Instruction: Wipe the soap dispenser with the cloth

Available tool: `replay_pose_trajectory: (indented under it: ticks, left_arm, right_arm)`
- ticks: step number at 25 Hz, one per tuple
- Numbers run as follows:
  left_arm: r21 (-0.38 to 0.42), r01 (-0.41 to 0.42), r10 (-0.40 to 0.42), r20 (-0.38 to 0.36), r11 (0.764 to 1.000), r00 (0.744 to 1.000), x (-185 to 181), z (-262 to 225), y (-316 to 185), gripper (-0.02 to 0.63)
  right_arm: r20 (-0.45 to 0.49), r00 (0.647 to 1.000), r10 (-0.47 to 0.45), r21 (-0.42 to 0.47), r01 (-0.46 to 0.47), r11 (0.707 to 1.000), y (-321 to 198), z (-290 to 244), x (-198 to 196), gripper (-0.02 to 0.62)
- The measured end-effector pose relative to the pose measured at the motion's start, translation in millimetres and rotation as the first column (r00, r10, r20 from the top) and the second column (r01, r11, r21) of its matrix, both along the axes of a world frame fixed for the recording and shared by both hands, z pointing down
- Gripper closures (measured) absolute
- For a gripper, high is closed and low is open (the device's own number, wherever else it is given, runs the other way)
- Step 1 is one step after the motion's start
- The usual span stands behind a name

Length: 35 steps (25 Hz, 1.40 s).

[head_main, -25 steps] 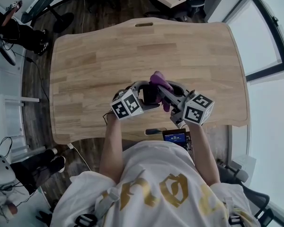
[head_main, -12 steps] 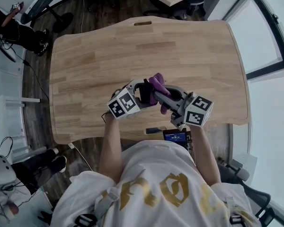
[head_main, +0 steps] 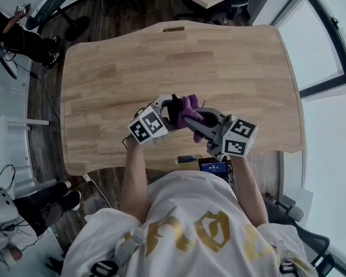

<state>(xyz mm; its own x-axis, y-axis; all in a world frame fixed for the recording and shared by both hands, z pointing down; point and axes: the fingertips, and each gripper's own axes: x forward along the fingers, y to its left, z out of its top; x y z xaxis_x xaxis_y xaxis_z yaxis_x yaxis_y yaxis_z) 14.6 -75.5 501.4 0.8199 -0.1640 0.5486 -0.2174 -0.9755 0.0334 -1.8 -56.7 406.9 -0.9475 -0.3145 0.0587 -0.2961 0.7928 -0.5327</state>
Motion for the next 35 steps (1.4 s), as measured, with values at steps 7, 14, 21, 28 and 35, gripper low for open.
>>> replay_pose_trajectory:
  ticks: [7,14,21,28,35]
  left_arm:
    - [0.001,0.009,-0.009,-0.015,1.000,1.000,3,-3,2,0.244]
    - [-0.005,-0.012,0.012,-0.018,1.000,1.000,13,-4,8,0.244]
    - [-0.005,-0.027,0.027,-0.013,1.000,1.000,14,-6,13,0.244]
    - [0.006,-0.041,0.041,-0.004,0.999,0.999,19,-7,16,0.244]
    - [0.000,-0.026,0.026,-0.026,1.000,0.999,10,-9,13,0.244]
  right_arm:
    - [-0.001,0.997,-0.076,0.005,0.076,0.997,13,-8,-6,0.541]
    - [0.024,0.989,-0.146,-0.007,0.146,0.989,31,-11,-12,0.541]
    - [0.017,0.984,-0.176,-0.008,0.176,0.984,38,-10,-18,0.541]
    - [-0.018,0.976,-0.217,-0.007,0.217,0.976,48,-8,-28,0.541]
    - [-0.022,0.979,-0.204,0.025,0.204,0.979,44,-10,-31,0.541]
